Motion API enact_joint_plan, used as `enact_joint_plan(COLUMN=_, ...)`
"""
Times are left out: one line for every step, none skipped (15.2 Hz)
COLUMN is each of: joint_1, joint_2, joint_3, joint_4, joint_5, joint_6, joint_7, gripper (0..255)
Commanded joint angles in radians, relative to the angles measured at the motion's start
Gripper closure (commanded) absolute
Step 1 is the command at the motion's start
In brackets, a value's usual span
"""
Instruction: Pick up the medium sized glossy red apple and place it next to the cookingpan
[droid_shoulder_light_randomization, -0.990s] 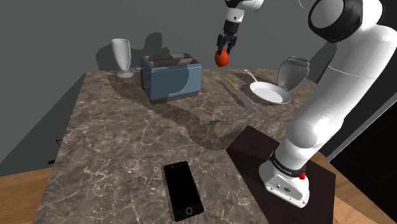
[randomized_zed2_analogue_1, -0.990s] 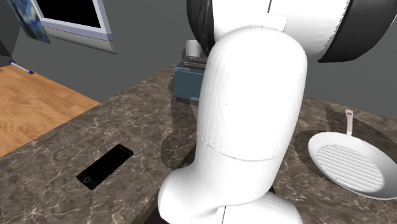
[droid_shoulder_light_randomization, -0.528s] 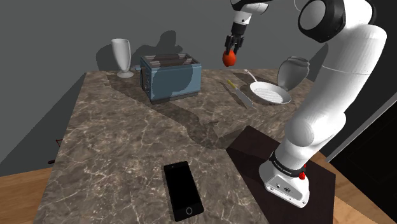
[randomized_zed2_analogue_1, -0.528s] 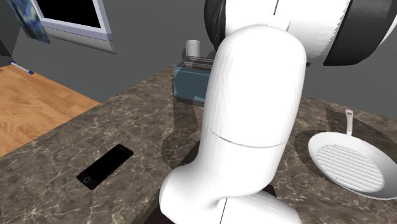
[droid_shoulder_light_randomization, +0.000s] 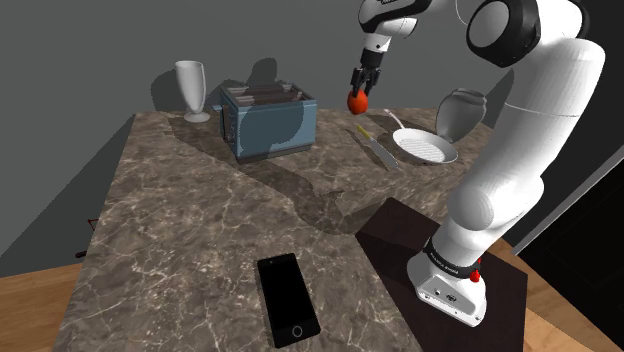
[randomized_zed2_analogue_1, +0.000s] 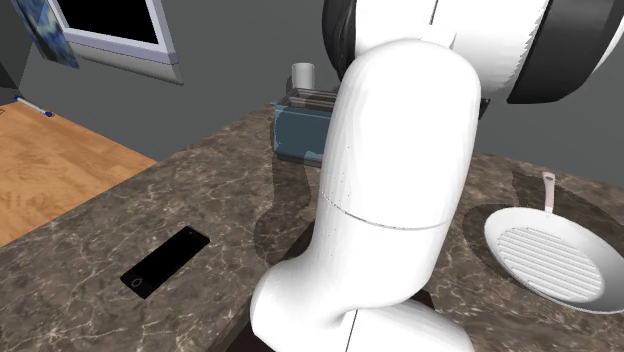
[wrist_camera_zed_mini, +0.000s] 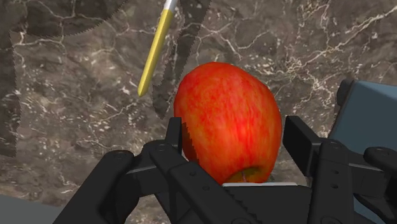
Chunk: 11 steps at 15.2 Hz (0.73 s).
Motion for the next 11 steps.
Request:
enact_joint_plan(joint_1=0.000, joint_2=0.002, joint_3=0.000, joint_4=-0.025, joint_5=0.001, joint_6=0.027, joint_7=-0.003, gripper=255)
enact_joint_plan(joint_1=0.000, joint_2=0.004, joint_3=0.000, joint_4=-0.035, joint_5=0.002, joint_6=0.039, joint_7=-0.004, gripper=255)
enact_joint_plan(joint_1=0.000, joint_2=0.006, joint_3=0.000, joint_4=-0.046, joint_5=0.003, joint_6=0.052, joint_7=-0.005, gripper=255)
enact_joint_plan(joint_1=0.000, joint_2=0.009, joint_3=0.001, joint_4=-0.056, joint_5=0.004, joint_6=0.065, joint_7=-0.006, gripper=255)
enact_joint_plan(joint_1=0.000, joint_2=0.012, joint_3=0.001, joint_4=-0.065, joint_5=0.005, joint_6=0.077, joint_7=-0.007, gripper=255)
enact_joint_plan(joint_1=0.000, joint_2=0.015, joint_3=0.001, joint_4=-0.075, joint_5=0.006, joint_6=0.090, joint_7=-0.009, gripper=255)
enact_joint_plan(joint_1=0.000, joint_2=0.018, joint_3=0.001, joint_4=-0.084, joint_5=0.007, joint_6=0.102, joint_7=-0.010, gripper=255)
enact_joint_plan(joint_1=0.000, joint_2=0.022, joint_3=0.002, joint_4=-0.093, joint_5=0.008, joint_6=0.115, joint_7=-0.011, gripper=255)
enact_joint_plan(joint_1=0.000, joint_2=0.025, joint_3=0.002, joint_4=-0.102, joint_5=0.009, joint_6=0.127, joint_7=-0.013, gripper=255)
enact_joint_plan(joint_1=0.000, joint_2=0.029, joint_3=0.002, joint_4=-0.110, joint_5=0.010, joint_6=0.139, joint_7=-0.014, gripper=255)
enact_joint_plan(joint_1=0.000, joint_2=0.033, joint_3=0.002, joint_4=-0.119, joint_5=0.012, joint_6=0.151, joint_7=-0.015, gripper=255)
